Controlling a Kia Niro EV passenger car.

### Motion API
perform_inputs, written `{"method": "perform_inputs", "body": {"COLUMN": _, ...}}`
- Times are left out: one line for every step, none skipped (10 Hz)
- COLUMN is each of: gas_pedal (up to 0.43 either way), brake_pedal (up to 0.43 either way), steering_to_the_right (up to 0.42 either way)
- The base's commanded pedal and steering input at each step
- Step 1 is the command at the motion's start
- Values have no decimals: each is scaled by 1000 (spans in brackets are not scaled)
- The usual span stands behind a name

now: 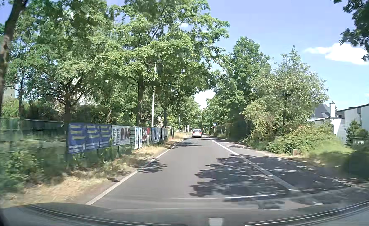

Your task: Follow the waypoints while adhering to traffic rules and regulations

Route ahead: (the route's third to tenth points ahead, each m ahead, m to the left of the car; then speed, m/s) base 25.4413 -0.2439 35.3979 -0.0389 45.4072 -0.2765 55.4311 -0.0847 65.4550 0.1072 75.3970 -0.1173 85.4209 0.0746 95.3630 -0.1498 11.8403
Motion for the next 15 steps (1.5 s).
{"method": "perform_inputs", "body": {"gas_pedal": 87, "brake_pedal": 30, "steering_to_the_right": 1}}
{"method": "perform_inputs", "body": {"gas_pedal": 87, "brake_pedal": 30, "steering_to_the_right": 1}}
{"method": "perform_inputs", "body": {"gas_pedal": 87, "brake_pedal": 30, "steering_to_the_right": 1}}
{"method": "perform_inputs", "body": {"gas_pedal": 87, "brake_pedal": 30, "steering_to_the_right": 1}}
{"method": "perform_inputs", "body": {"gas_pedal": 87, "brake_pedal": 30, "steering_to_the_right": 1}}
{"method": "perform_inputs", "body": {"gas_pedal": 87, "brake_pedal": 30, "steering_to_the_right": 2}}
{"method": "perform_inputs", "body": {"gas_pedal": 87, "brake_pedal": 30, "steering_to_the_right": 2}}
{"method": "perform_inputs", "body": {"gas_pedal": 87, "brake_pedal": 30, "steering_to_the_right": 2}}
{"method": "perform_inputs", "body": {"gas_pedal": 87, "brake_pedal": 30, "steering_to_the_right": 2}}
{"method": "perform_inputs", "body": {"gas_pedal": 87, "brake_pedal": 30, "steering_to_the_right": 2}}
{"method": "perform_inputs", "body": {"gas_pedal": 87, "brake_pedal": 30, "steering_to_the_right": 2}}
{"method": "perform_inputs", "body": {"gas_pedal": 87, "brake_pedal": 30, "steering_to_the_right": 1}}
{"method": "perform_inputs", "body": {"gas_pedal": 87, "brake_pedal": 30, "steering_to_the_right": 1}}
{"method": "perform_inputs", "body": {"gas_pedal": 87, "brake_pedal": 30, "steering_to_the_right": 1}}
{"method": "perform_inputs", "body": {"gas_pedal": 87, "brake_pedal": 30, "steering_to_the_right": 1}}
